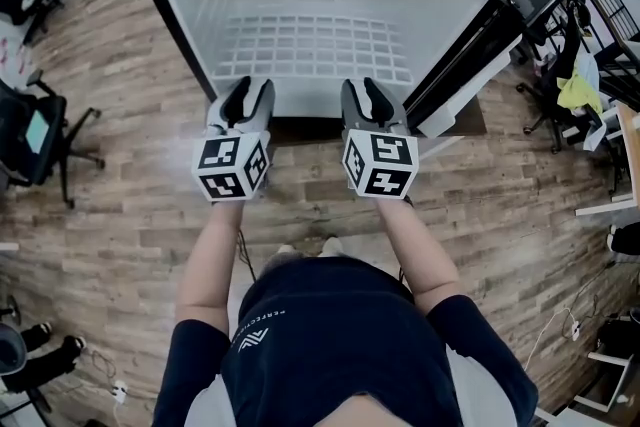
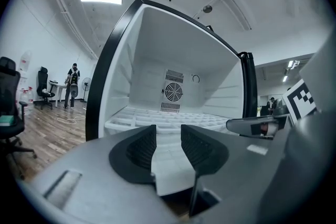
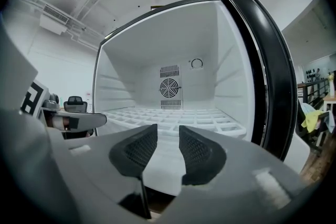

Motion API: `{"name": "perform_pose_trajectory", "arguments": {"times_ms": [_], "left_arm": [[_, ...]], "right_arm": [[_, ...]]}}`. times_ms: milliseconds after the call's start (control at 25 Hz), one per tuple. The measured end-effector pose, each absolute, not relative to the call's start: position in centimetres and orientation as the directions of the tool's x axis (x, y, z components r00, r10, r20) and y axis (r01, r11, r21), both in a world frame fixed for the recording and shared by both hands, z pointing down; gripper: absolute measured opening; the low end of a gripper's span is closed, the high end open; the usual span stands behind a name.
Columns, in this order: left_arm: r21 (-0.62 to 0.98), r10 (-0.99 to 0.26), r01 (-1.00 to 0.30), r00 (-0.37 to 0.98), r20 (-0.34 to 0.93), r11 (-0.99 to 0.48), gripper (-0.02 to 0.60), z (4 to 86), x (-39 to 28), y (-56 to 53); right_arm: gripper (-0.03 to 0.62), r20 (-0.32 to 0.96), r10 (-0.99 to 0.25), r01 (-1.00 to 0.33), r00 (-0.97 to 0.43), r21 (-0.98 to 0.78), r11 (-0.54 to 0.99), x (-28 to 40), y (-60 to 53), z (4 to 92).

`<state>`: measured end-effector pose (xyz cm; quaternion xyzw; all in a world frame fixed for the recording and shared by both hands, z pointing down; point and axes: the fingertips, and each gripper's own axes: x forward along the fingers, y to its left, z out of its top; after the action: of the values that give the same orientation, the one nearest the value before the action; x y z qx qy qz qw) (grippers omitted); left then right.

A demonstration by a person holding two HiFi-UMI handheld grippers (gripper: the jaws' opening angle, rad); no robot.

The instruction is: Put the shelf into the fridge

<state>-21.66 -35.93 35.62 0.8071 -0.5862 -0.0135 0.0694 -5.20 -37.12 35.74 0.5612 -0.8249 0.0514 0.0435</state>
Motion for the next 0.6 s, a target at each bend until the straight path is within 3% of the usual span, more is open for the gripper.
{"name": "perform_pose_trajectory", "arguments": {"times_ms": [600], "left_arm": [[0.135,-0.944,-0.940,0.324,0.063,-0.314,0.135,35.5,-21.9,-37.4]], "right_arm": [[0.122,0.142,-0.920,-0.931,-0.366,-0.044,0.363,-5.2,-38.6,35.6]]}}
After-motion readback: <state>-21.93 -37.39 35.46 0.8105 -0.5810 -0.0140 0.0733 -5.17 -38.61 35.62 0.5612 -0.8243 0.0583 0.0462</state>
